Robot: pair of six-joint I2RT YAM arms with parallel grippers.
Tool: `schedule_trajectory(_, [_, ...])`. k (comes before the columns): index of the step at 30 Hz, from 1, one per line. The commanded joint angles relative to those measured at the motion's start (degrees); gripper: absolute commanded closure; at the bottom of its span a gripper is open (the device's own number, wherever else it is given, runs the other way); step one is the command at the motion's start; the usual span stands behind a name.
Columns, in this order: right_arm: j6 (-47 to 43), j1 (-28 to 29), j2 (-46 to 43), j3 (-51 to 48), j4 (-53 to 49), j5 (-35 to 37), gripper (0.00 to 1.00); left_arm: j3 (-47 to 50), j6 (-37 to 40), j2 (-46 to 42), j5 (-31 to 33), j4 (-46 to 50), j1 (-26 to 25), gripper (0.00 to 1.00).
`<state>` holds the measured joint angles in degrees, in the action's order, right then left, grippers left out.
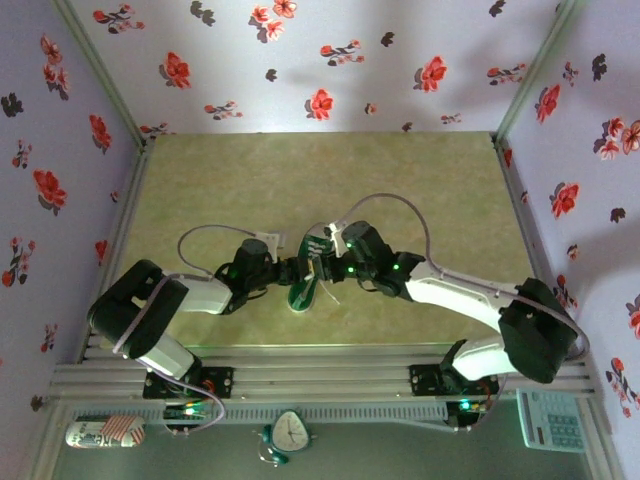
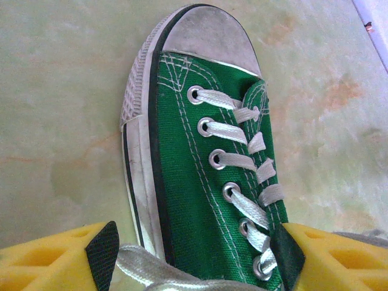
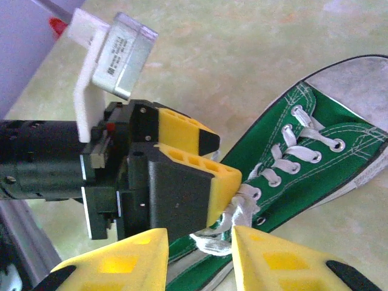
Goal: Tie the shoes
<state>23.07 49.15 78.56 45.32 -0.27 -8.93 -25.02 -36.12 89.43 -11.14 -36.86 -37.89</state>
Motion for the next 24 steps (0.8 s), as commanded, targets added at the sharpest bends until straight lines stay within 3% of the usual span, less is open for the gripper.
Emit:
schedule_trajectory(1, [-3.1,0.5,2.3,2.3,-6.2,4.2,0.65,-1.3,0.3,0.7,-1.0,-1.1,-0.9,0.28])
schedule_trajectory(14, [-3.5,0.9,5.0,4.7,-5.4,3.6,0.57,-1.9,0.3,1.3,-1.2,-1.1,-0.9,0.28])
schedule_trajectory(24, [-3.1,0.9,8.1,5.8,-4.9,4.8,0.62,-1.8,0.3,1.2,-1.4,-1.1,-0.9,0.28])
